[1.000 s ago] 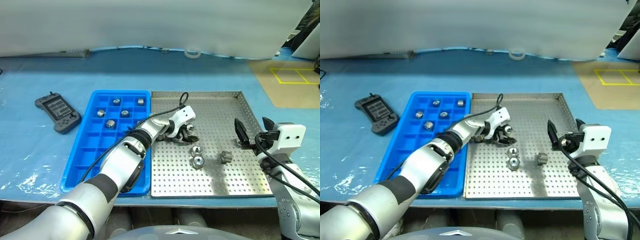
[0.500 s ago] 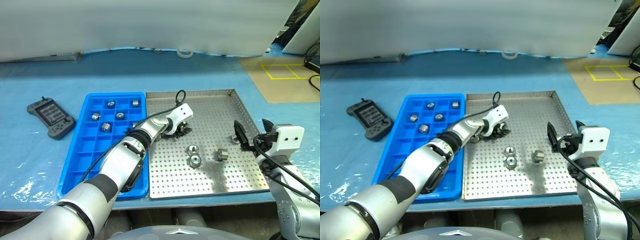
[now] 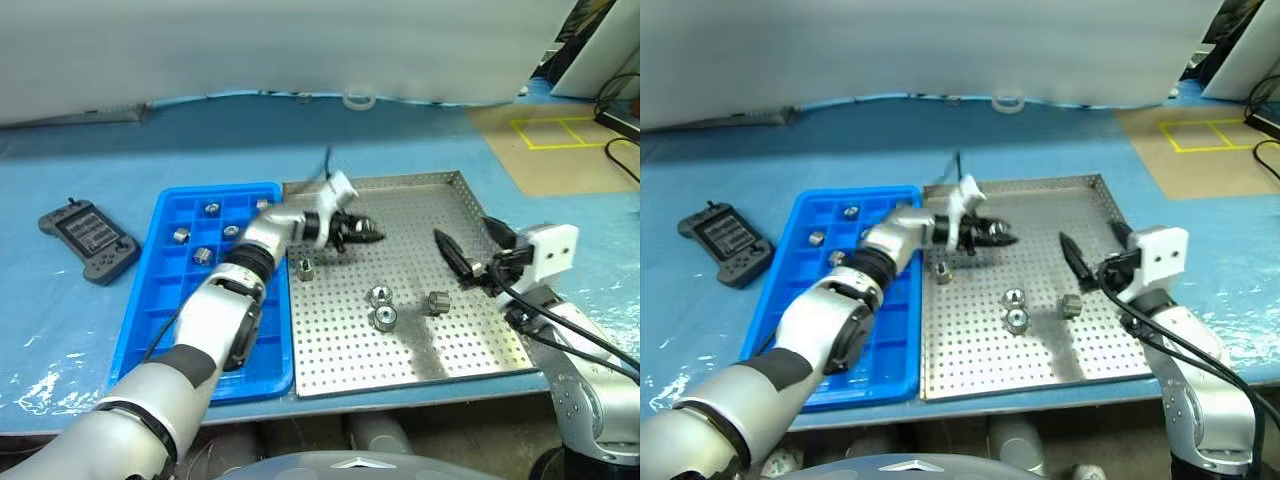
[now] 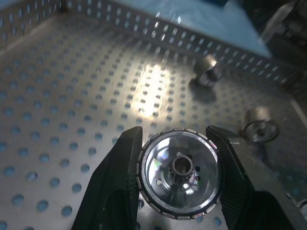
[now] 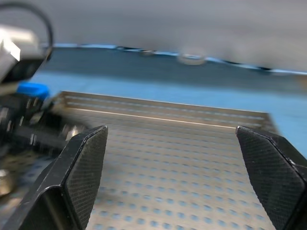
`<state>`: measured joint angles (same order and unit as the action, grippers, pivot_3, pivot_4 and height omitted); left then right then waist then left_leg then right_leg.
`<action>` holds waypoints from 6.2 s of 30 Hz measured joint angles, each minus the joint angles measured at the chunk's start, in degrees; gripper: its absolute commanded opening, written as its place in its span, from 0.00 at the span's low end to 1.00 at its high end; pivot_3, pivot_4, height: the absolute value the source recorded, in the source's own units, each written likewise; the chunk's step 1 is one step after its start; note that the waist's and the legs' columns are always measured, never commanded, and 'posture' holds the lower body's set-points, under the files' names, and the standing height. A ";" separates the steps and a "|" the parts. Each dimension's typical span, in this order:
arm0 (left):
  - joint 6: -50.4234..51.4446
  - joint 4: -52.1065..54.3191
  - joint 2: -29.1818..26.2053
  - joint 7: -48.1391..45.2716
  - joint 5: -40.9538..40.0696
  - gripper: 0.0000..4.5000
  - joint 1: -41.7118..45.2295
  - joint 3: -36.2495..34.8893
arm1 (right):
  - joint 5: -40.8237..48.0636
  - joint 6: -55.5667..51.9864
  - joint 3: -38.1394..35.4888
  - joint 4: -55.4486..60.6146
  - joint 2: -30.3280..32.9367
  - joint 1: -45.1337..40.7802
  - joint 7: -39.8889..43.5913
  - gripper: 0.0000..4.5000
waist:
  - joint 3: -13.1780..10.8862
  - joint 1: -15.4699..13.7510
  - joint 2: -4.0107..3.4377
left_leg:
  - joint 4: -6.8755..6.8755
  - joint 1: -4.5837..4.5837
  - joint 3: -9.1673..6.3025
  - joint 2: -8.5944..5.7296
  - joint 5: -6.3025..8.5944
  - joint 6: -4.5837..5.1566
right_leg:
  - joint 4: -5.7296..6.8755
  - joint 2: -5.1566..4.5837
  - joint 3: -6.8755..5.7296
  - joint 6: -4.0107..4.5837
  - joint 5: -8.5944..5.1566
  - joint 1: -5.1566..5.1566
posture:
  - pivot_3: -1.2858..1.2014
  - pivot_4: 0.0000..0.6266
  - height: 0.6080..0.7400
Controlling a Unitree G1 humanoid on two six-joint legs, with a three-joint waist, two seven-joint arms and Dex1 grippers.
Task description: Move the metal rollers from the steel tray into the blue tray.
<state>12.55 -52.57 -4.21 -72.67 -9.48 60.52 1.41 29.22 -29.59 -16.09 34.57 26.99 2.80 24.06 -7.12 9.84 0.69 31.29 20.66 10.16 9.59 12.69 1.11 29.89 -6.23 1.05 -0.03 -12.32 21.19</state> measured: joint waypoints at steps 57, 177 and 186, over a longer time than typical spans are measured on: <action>20.11 61.18 -16.47 43.66 -8.21 0.68 -45.47 -5.60 | -7.87 8.57 27.27 -35.33 1.30 -34.59 37.08 1.00 | -0.71 -21.40 1.00 | -0.42 -0.47 -1.62 0.30 -1.08 -1.97 | 1.73 0.26 -1.69 1.30 -0.65 -0.31 | 0.63 0.24 1.00; -53.05 -22.66 4.21 4.62 33.03 0.30 4.23 25.03 | 1.79 -6.97 -9.03 15.78 3.21 19.69 -1.65 1.00 | 0.09 5.49 -0.25 | 1.02 0.49 -1.58 -0.77 0.16 0.72 | -0.11 -1.20 -2.49 1.17 -0.60 -1.25 | 0.28 0.24 1.00; -48.08 -21.87 2.36 4.35 26.77 0.30 4.67 17.83 | 3.37 -6.70 -7.59 14.39 6.17 14.83 1.94 1.00 | 0.07 5.06 -0.29 | 1.08 0.64 -1.58 -0.76 0.18 0.80 | -0.04 -1.21 -2.52 1.18 -0.59 -1.12 | 0.32 0.24 1.00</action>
<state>-35.53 -74.44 -1.85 -68.33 17.29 65.19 19.24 32.60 -36.28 -23.68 48.96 33.16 17.63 26.00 -7.05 14.90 0.40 32.37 21.30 8.58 8.83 12.87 1.91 29.84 -7.44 -1.47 1.15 -12.91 20.07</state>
